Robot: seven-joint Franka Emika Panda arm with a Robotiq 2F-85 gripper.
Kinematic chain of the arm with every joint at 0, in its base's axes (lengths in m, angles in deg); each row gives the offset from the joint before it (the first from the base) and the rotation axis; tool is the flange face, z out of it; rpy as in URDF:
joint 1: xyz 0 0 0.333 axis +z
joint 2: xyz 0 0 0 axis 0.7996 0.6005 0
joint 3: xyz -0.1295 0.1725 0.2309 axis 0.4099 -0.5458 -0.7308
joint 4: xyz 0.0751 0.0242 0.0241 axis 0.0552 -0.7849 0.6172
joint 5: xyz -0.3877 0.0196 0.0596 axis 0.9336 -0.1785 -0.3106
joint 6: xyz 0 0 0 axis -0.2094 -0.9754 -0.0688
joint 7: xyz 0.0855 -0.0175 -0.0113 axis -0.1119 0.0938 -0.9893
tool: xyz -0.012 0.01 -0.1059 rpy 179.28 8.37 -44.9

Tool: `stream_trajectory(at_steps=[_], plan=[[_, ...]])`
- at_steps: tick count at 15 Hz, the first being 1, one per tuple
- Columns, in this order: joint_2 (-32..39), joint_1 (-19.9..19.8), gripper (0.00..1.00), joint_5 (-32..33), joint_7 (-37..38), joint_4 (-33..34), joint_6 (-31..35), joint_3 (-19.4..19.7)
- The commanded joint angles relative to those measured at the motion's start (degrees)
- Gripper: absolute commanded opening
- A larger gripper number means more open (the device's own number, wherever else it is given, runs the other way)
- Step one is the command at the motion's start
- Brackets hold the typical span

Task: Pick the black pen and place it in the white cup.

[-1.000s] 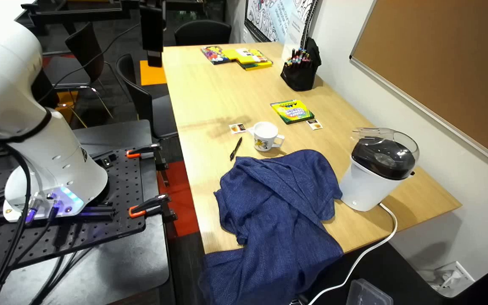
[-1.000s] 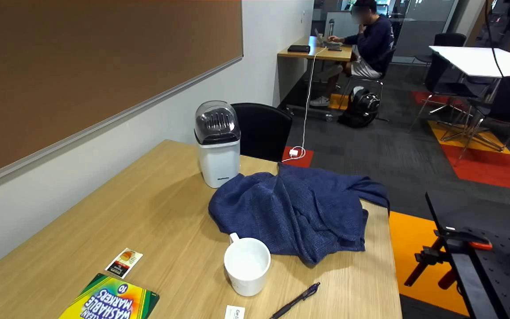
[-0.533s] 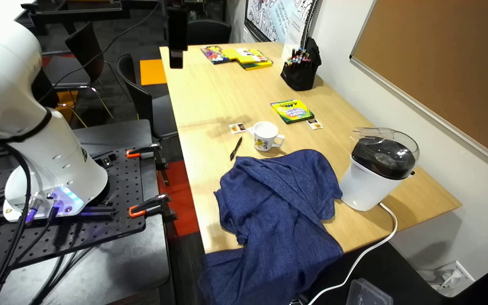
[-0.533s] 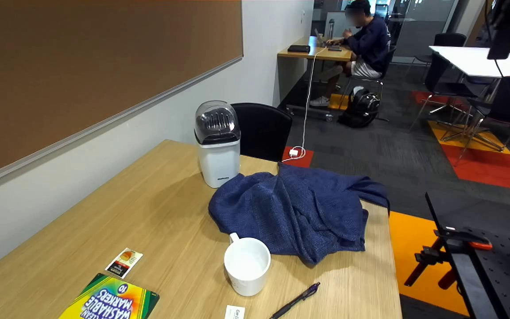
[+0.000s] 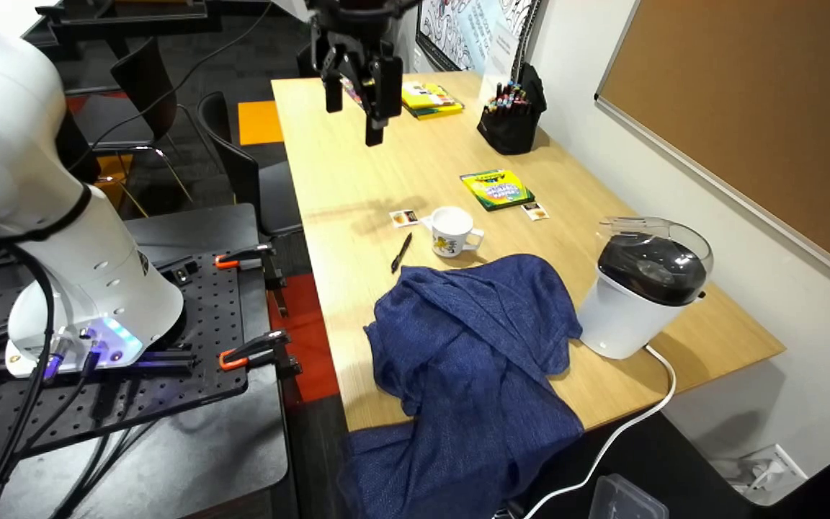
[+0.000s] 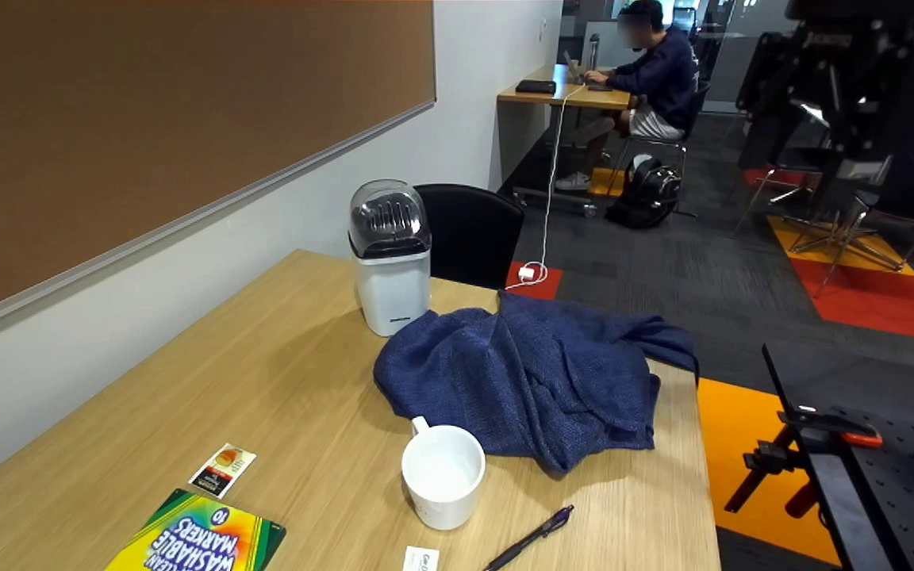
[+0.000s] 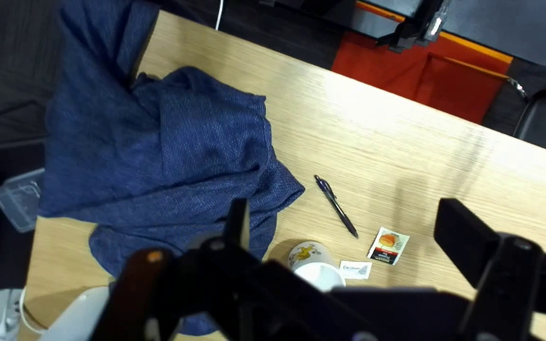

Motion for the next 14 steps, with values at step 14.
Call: stream_trajectory(at_steps=[14], plan=[[27.6, 5.3, 1.00, -5.8, -19.5, -3.7, 29.8, -0.7]])
